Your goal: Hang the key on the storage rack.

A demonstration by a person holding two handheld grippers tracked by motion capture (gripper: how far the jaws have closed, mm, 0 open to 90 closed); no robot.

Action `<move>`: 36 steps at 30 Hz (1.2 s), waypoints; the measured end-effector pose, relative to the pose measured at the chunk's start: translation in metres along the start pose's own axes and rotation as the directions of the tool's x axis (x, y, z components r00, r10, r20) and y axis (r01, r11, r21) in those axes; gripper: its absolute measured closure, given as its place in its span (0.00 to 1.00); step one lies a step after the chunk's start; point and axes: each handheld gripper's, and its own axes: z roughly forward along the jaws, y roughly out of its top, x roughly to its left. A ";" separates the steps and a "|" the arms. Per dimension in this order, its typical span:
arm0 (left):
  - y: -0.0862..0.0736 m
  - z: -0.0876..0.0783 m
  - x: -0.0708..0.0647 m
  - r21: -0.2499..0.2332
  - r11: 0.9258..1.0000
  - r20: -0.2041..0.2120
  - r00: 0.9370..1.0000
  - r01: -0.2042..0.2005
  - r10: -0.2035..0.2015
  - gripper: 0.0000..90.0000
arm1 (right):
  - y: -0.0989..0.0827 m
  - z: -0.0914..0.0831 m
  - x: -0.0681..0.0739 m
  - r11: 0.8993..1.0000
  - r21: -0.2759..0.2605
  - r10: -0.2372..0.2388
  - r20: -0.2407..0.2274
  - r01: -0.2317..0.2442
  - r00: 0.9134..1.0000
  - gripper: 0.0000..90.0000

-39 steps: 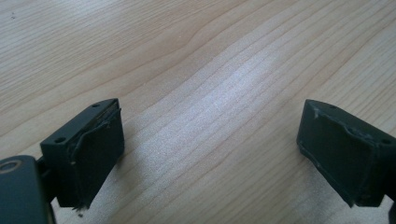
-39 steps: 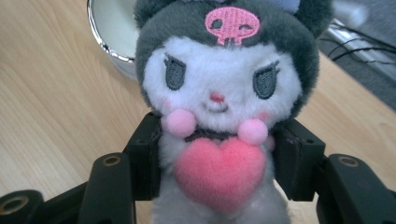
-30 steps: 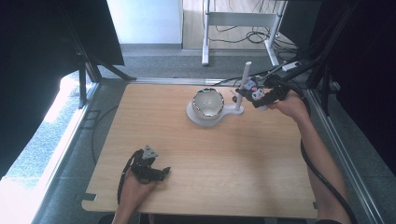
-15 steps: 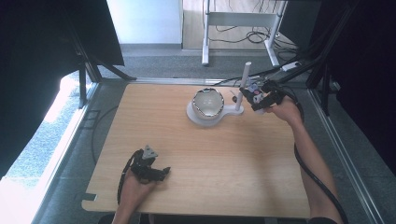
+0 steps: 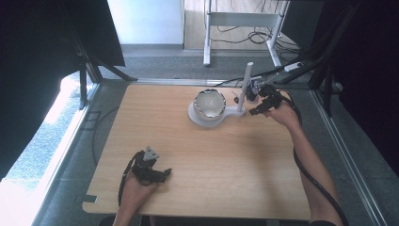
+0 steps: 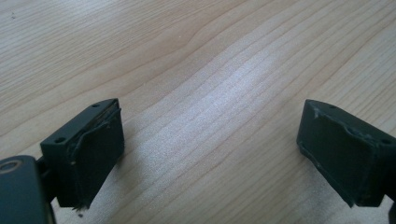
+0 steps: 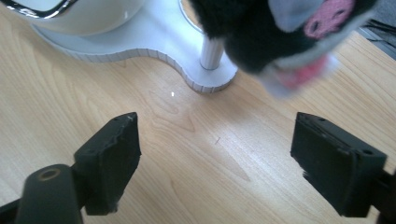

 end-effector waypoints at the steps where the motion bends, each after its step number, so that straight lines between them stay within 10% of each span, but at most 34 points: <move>1: 0.000 0.000 0.000 0.000 1.000 0.000 1.000 0.000 0.000 0.08 | -0.001 -0.001 0.002 1.000 -0.004 0.006 0.000 -0.006 1.000 0.16; 36: 0.000 0.000 0.000 -0.004 1.000 0.001 1.000 0.004 -0.004 0.09 | -0.055 -0.044 0.054 0.987 -0.111 -0.120 -0.018 0.117 0.993 0.01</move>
